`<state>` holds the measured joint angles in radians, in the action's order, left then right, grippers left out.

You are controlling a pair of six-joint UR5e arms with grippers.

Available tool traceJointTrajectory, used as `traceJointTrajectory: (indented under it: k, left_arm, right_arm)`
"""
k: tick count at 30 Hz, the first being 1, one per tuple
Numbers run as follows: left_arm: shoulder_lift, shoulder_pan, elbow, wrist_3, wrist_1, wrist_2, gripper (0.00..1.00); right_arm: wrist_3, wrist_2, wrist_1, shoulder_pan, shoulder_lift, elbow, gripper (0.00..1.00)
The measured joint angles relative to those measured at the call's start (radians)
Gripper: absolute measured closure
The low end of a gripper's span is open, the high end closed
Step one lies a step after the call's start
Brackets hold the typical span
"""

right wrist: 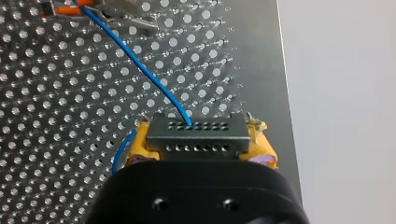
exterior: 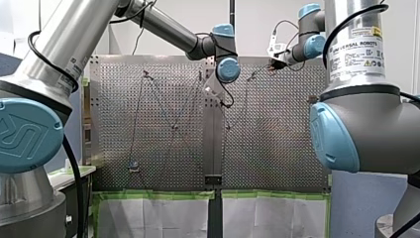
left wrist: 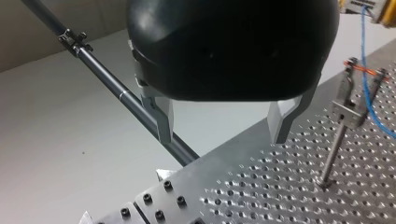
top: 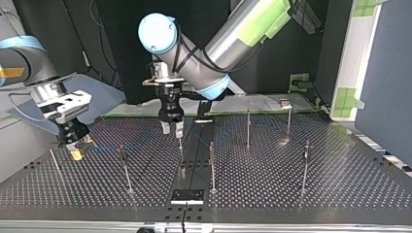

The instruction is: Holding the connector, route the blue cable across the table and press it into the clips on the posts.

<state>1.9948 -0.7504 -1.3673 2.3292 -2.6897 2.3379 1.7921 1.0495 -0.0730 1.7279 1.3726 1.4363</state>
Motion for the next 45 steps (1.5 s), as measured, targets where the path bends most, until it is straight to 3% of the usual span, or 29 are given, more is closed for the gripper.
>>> traceJointTrajectory:
  k: [19,33,37,45]
  left_arm:
    - [0.000,-0.005,-0.168,-0.033,0.168,0.001,0.00]
    - [0.004,-0.003,-0.293,-0.150,0.293,0.001,0.00]
    - [0.030,-0.006,-0.329,-0.185,0.328,0.000,0.00]
    - [0.099,-0.053,-0.400,-0.248,0.399,0.001,0.00]
  right_arm:
    - [0.000,0.000,0.000,0.000,0.000,0.000,1.00]
    - [0.000,0.000,0.000,0.000,0.000,0.000,1.00]
    - [0.000,0.000,0.000,0.000,0.000,0.000,1.00]
    - [0.000,0.000,0.000,0.000,0.000,0.000,1.00]
